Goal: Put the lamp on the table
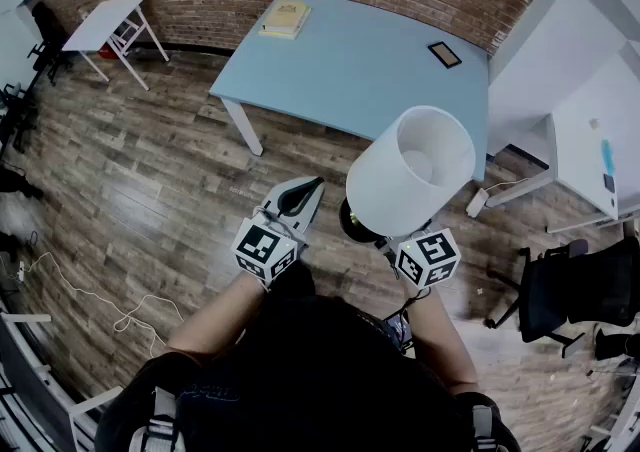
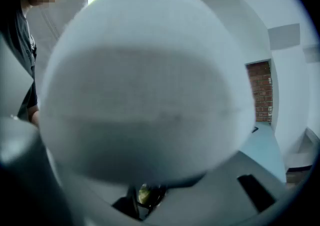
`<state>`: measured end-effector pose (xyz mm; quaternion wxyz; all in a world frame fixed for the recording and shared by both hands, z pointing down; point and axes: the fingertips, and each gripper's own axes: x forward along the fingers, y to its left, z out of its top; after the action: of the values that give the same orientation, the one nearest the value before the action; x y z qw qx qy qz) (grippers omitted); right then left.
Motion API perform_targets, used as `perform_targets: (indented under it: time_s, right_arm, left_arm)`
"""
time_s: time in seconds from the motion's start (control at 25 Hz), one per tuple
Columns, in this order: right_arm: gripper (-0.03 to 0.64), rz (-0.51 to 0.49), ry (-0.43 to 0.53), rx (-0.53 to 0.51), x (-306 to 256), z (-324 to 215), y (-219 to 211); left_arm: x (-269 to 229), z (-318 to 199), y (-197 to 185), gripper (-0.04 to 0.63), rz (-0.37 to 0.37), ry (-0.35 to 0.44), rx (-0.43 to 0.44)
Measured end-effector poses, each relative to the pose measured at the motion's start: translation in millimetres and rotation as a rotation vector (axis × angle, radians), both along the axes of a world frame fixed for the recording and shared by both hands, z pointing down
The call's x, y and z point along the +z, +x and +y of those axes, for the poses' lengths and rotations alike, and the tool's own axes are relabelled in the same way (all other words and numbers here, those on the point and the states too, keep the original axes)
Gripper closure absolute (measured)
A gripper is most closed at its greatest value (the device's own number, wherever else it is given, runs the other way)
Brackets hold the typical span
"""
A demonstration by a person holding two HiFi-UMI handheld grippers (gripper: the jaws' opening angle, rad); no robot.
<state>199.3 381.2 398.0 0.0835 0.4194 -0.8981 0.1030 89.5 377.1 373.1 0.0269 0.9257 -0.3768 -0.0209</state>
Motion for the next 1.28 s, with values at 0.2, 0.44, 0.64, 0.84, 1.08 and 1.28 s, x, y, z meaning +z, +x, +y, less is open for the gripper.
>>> perform_targets:
  time_s: [0.2,0.44,0.64,0.84,1.08,1.28]
  right_arm:
    - [0.506,-0.013,0.003,0.004,-6,47,19]
    - [0.506,-0.013,0.021,-0.008,-12,74,25]
    - [0.505,0.004,0.023,-0.031,-11,76,23]
    - [0.506,0.008,0.020,-0.030,-8,60,13]
    - [0.506,0.015,0.005,-0.041,-5,21,-9]
    - [0.505,0.021,-0.014,-0.041,0,-23,-33]
  left_arm:
    - [-5,39,13,0.586,-0.013,0.000,-0.018]
    - [-10,62,25,0.586,-0.009,0.007,-0.018]
    - [-9,58,18,0.586,0.000,0.001,-0.036]
    - [-2,45,15,0.586,-0.002,-0.012,-0.022]
    - [5,3,0,0.586,0.011,-0.023,-0.006]
    - [12,-47,-22,0.586,0.043,-0.042,0.002]
